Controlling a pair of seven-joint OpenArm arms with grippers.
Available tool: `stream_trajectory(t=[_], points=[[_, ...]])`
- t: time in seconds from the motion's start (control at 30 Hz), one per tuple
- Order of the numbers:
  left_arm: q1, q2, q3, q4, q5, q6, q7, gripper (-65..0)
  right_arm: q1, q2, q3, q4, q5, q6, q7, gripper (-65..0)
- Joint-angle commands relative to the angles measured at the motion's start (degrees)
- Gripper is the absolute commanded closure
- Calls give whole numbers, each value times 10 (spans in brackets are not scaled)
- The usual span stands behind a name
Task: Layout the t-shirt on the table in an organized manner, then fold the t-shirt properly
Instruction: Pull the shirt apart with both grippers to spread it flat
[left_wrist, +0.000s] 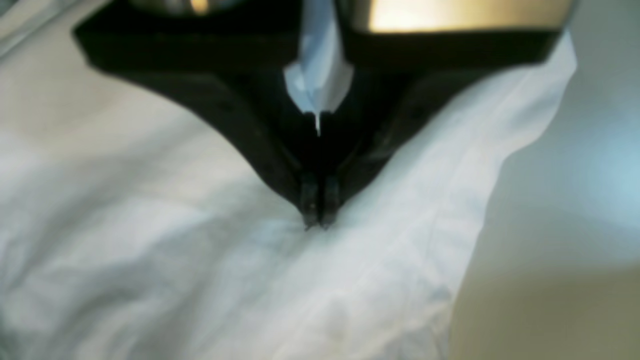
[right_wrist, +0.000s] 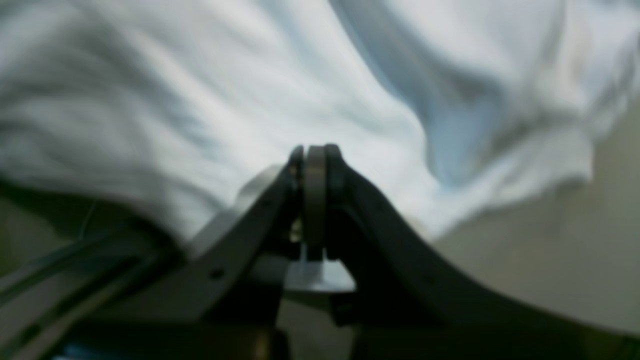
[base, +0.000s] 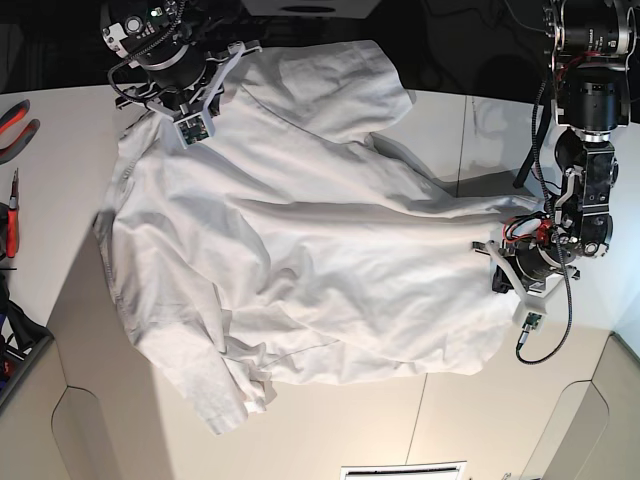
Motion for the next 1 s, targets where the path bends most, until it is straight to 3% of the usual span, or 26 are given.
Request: stream_trajectory(t=[0.0,0.1,0.2,0.37,0.53,0.83,0.97], points=[[-10,-14,-2,-2,2,-1,-10,0,9,2,17,-7,-3,-5,12,0],[-10,-23,-2,-32,6,12,-16,0,33,8,63,-55,17,-3,12,0],[-9,-27,-2,-66,25,45,-34,0,57,33,87,-89,55,10,12,0],[-10,-30,-2,-96,68,104,-66,0,89,70,90,-96,59,19,11,0],[-13,-34,-2,-97,101,148,-69,0,118,83,90,-96,57,19,1,0],[-12,-34,-2,-73,90,146,-51,0,138,86,90,-94,32,10,-3,0],[-12,-34,-2,-24,57,116,-3,0,168,86,90,-94,27,10,-3,0]])
